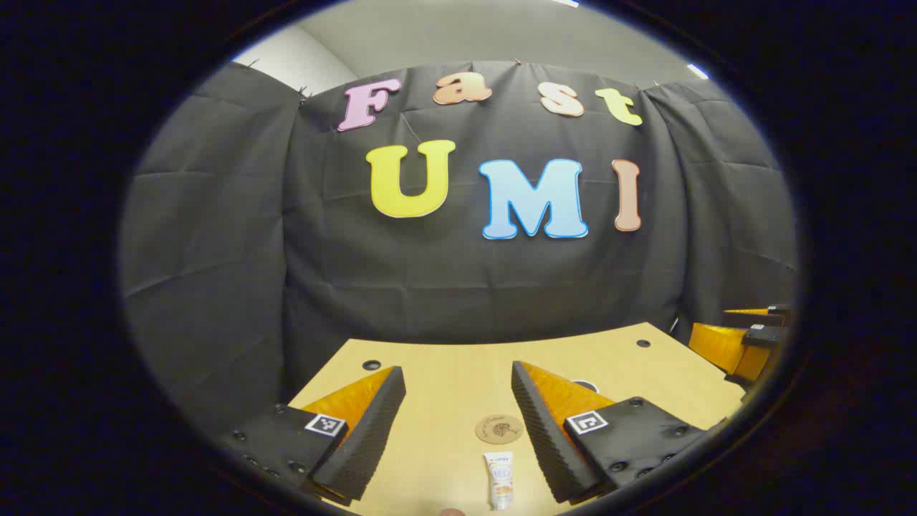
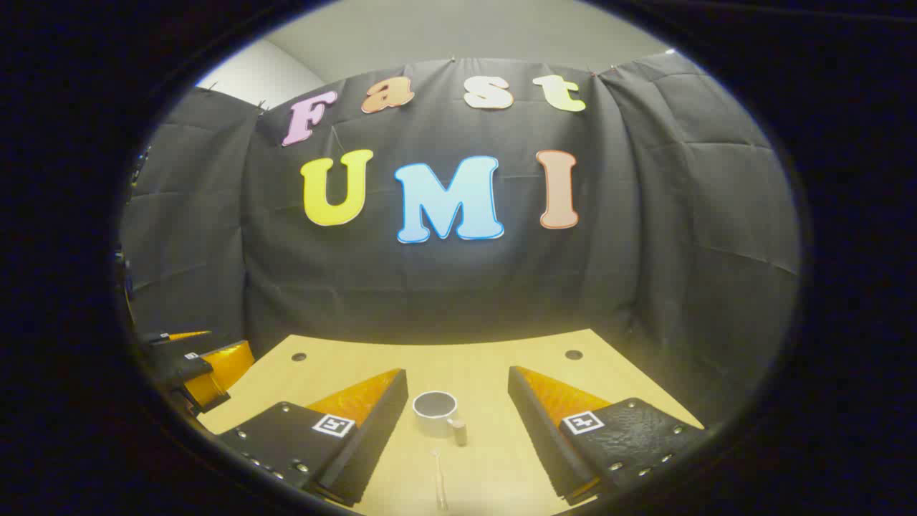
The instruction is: Put the toothbrush and toothpaste on the desktop into the cup, then pick up the cup and place it on the coaster on the desktop.
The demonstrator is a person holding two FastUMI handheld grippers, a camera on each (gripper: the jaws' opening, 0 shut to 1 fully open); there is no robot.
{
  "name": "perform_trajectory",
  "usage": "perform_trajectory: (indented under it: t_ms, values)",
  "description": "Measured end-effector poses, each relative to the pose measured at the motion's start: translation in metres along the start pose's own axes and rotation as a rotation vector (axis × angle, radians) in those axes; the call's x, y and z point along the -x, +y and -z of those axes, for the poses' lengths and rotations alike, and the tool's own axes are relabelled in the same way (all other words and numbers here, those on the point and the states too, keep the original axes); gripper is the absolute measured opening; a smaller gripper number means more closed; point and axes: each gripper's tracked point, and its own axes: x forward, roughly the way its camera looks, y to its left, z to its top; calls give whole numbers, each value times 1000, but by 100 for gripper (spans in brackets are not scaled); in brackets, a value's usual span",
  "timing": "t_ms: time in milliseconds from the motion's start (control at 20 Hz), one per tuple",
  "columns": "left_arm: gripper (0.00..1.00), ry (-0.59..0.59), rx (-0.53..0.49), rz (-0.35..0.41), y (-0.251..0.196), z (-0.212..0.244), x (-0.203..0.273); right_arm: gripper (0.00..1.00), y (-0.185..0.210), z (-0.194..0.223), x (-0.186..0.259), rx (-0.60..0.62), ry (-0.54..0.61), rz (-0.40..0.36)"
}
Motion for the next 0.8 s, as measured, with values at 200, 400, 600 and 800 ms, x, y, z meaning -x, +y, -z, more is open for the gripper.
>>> perform_trajectory:
  t_ms: [200,400,600,800]
  values:
    - [96,-14,-19,-8,-2,-7,-3,90,-2,6,-8,-1,23,-2]
    - [96,6,-18,2,-8,0,-8,90,-2,7,-14,-2,35,-6]
    - [98,1,-24,18,-15,-3,-11,90,-2,3,-19,1,21,-13]
    - [96,32,-21,45,-26,6,-19,90,0,14,-26,16,67,-15]
